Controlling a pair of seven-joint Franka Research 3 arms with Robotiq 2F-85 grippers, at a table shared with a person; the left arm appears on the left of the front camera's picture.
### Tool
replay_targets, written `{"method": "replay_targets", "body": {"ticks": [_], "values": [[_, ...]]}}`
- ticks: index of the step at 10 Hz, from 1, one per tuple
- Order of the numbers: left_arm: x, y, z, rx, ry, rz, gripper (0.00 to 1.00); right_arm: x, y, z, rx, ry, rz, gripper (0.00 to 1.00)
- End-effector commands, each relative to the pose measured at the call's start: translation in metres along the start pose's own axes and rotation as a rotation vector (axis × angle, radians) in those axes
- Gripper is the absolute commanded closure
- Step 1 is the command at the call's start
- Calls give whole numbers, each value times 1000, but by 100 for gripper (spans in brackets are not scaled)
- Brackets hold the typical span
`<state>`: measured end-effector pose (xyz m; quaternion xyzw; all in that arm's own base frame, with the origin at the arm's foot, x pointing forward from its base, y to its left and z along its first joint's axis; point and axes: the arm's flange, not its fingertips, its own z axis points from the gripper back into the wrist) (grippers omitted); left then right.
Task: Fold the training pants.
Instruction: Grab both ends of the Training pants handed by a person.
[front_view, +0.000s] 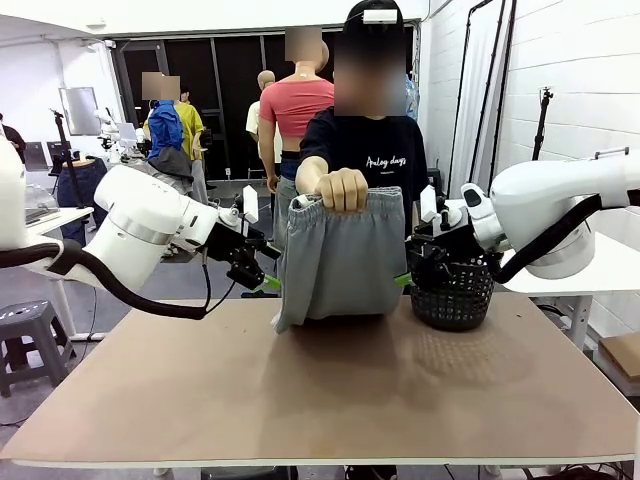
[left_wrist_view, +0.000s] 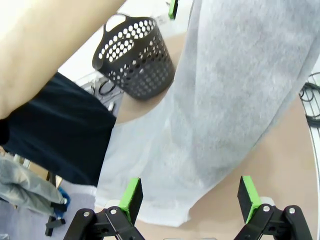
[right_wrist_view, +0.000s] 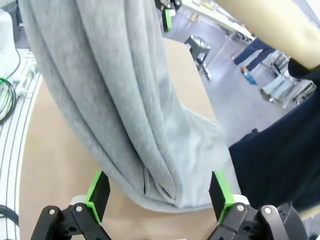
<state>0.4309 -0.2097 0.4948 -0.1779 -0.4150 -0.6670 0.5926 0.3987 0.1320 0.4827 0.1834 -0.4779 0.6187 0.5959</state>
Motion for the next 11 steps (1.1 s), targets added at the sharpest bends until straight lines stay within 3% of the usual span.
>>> {"method": "replay_targets", "body": {"ticks": [1,4,6,7,8,10,11], "values": [[-8,6,-12,-14,-75,-6,0,-5,2,-12,-28,-77,14,0],[1,1,-11,8,-172,2,0,6,5,-12,-15,-139,23,0],[9,-5,-6,-33,-249,12,0,10,2,-11,-28,-104,18,0],[14,-13,2,-55,-229,11,0,11,1,-7,-40,-32,8,0],[10,-2,-9,-21,-188,26,0,14,1,-5,-7,-124,6,0],[15,-5,-5,-40,-206,16,0,11,1,-6,-15,-101,9,0],[20,-11,-1,-49,-233,-12,0,12,-2,-12,-16,-153,5,0]]}}
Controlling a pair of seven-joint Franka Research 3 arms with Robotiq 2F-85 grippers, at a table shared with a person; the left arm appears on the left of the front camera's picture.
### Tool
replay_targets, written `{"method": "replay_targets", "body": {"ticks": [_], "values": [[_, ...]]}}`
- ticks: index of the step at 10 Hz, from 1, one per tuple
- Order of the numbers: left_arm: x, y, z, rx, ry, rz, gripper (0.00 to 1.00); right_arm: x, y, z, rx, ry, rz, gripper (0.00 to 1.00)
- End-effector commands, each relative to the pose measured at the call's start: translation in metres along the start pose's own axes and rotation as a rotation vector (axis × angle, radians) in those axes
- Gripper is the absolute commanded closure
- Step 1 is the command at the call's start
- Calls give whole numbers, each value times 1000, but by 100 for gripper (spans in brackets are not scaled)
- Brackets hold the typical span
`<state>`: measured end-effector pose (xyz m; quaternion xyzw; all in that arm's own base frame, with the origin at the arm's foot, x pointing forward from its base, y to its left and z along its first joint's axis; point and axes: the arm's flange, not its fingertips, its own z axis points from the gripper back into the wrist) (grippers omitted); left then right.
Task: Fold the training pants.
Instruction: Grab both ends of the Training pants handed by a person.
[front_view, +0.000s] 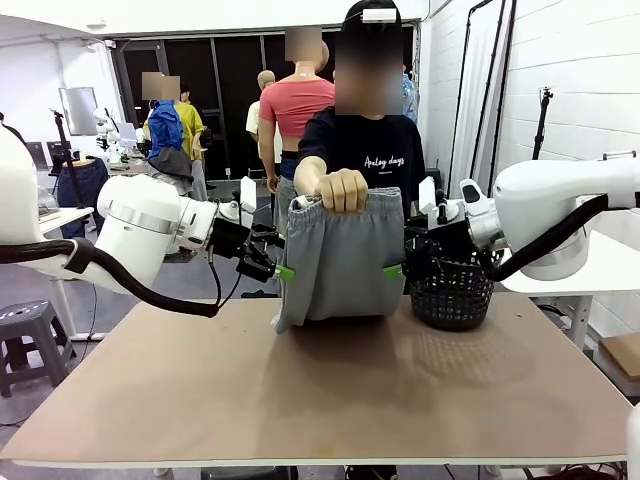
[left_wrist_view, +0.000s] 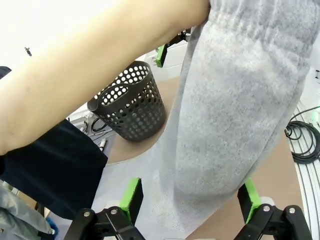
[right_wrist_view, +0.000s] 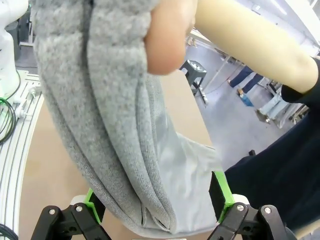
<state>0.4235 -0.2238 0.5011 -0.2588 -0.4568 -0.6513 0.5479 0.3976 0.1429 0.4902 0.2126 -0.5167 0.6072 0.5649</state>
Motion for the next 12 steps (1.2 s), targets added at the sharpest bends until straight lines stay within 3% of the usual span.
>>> {"method": "replay_targets", "body": {"ticks": [1,8,12], "values": [[11,-15,-1,-16,-100,-27,0,3,0,-5,1,-85,-15,0],[9,-32,-21,-14,-307,59,0,9,3,-12,68,-220,11,0],[6,-29,-36,-16,-348,52,0,14,1,-17,110,-263,3,0]]}}
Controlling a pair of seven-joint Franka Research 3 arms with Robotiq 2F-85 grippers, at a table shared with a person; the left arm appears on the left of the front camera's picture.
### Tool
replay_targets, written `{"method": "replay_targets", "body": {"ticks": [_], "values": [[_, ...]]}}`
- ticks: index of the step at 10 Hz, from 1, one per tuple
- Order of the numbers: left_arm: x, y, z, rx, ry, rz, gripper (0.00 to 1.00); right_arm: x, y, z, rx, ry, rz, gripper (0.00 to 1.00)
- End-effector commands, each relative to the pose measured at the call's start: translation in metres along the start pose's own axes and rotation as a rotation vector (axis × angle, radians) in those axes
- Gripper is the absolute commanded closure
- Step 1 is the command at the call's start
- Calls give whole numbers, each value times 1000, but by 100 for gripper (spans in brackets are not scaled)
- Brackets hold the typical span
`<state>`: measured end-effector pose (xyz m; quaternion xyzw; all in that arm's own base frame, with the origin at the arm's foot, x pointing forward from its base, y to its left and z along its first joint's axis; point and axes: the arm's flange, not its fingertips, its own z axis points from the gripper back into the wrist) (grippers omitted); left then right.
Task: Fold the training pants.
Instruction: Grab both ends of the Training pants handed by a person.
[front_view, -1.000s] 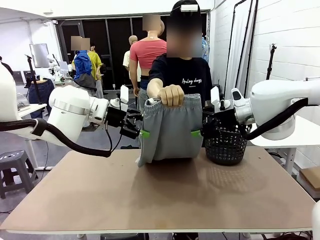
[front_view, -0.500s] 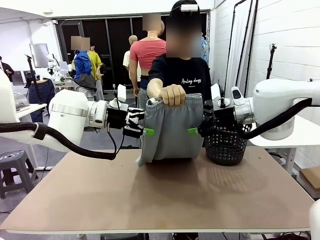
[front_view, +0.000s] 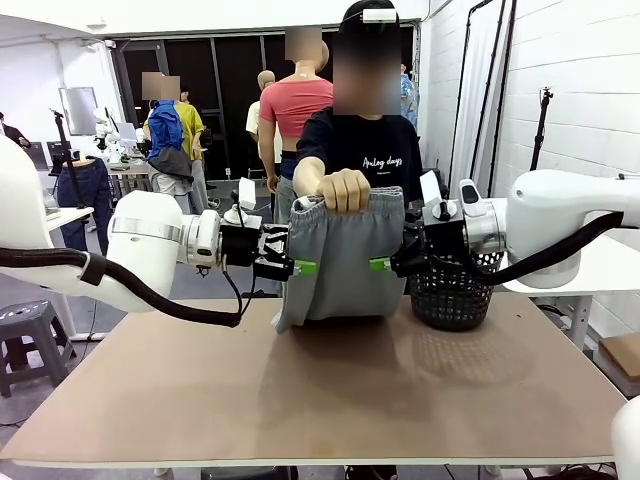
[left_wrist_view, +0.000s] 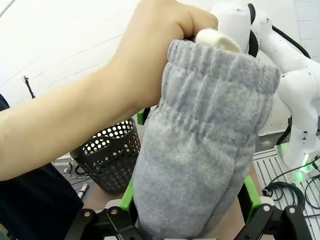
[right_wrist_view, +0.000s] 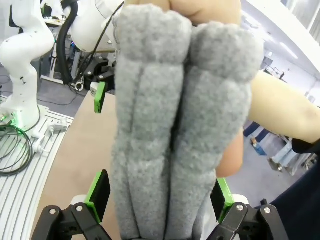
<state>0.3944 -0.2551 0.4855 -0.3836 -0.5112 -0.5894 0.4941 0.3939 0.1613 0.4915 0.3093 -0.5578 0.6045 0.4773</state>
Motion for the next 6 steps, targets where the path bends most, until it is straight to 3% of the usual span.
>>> {"method": "replay_targets", "body": {"ticks": [1,4,5,6], "values": [[-4,9,-7,19,-57,-44,0,1,-5,-3,10,-3,-31,0],[0,15,-12,8,-95,-47,0,4,-10,4,4,-2,-62,0],[1,19,-11,17,-101,-46,5,3,-12,4,22,2,-78,0],[-1,21,-12,26,-109,-20,24,6,-13,6,38,-10,-89,16]]}}
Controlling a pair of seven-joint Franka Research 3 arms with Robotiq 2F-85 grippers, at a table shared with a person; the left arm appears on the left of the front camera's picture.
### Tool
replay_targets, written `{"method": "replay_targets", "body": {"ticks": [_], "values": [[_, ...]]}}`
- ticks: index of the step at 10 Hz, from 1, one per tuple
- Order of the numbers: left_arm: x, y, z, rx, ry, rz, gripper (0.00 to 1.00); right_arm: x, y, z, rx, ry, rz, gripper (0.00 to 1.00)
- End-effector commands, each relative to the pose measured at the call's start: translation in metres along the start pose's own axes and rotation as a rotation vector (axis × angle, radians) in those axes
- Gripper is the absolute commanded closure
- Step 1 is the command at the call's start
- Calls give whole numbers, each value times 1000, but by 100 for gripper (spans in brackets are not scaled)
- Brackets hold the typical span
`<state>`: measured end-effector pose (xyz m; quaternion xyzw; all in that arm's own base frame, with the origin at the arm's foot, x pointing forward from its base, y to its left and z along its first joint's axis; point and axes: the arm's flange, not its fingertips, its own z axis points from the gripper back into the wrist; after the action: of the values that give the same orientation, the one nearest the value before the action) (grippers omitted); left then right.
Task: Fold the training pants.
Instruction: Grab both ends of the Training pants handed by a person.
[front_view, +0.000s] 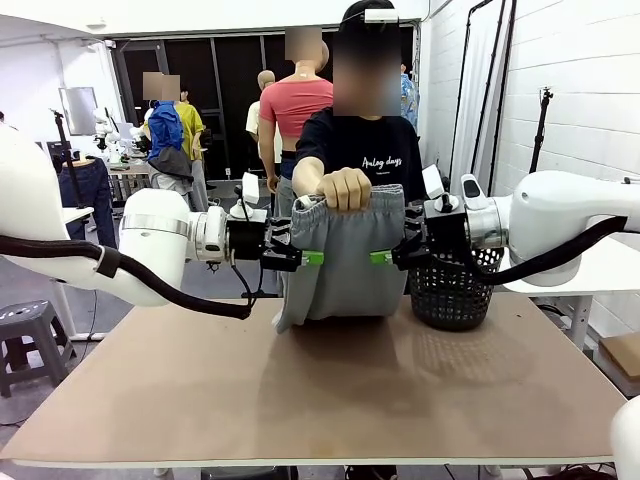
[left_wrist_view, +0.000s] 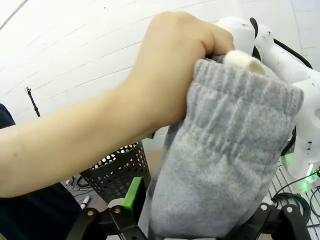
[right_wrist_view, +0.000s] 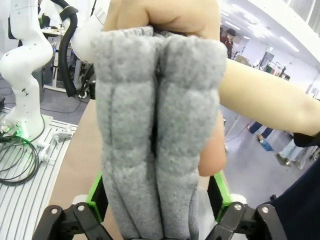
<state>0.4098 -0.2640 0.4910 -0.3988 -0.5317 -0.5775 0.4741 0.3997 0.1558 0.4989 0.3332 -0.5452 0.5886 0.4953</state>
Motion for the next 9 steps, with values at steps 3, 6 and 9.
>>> {"method": "replay_targets", "body": {"ticks": [3,6,9], "values": [[-3,10,4,19,-89,20,84,0,-6,-4,76,-8,-82,74],[-7,13,11,15,-107,46,100,-1,-8,-6,122,-76,-122,100],[-10,16,12,16,-100,59,100,1,-12,-4,164,-176,-165,100]]}}
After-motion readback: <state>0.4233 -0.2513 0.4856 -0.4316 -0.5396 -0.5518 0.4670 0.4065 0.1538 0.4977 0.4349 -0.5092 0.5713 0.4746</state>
